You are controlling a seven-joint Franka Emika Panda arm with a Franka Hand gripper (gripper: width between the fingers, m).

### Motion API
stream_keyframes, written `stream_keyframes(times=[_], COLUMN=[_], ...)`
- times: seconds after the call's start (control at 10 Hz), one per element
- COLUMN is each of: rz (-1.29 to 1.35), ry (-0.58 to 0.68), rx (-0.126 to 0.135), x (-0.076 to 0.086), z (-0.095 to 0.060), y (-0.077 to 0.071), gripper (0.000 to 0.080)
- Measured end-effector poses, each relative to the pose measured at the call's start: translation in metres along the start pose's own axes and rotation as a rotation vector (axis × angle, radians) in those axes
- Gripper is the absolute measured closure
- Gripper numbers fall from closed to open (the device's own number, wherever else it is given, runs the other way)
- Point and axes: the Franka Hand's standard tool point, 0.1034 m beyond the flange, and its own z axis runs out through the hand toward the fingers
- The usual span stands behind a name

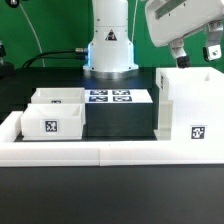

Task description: Assemble drawer

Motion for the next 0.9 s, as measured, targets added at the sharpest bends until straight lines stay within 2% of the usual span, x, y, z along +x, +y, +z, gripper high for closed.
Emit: stream_keyframes(times=[0.1,0.3,0.4,0.7,0.9], rz=[-0.161,-0.491,-0.558,-0.780,-1.088], ry=[-0.005,-0.009,0.001,0.001,-0.014], rx=[-0.008,-0.008,-0.006,-0.013,-0.050], x=[0.001,0.023,0.029,0.030,0.049], z=[-0.005,-0.025,-0.027,-0.026,-0.023], y=[0.001,0.005,0.006,0.007,0.031], gripper=[0.0150,0.0150,0.0150,0.0150,0.0150])
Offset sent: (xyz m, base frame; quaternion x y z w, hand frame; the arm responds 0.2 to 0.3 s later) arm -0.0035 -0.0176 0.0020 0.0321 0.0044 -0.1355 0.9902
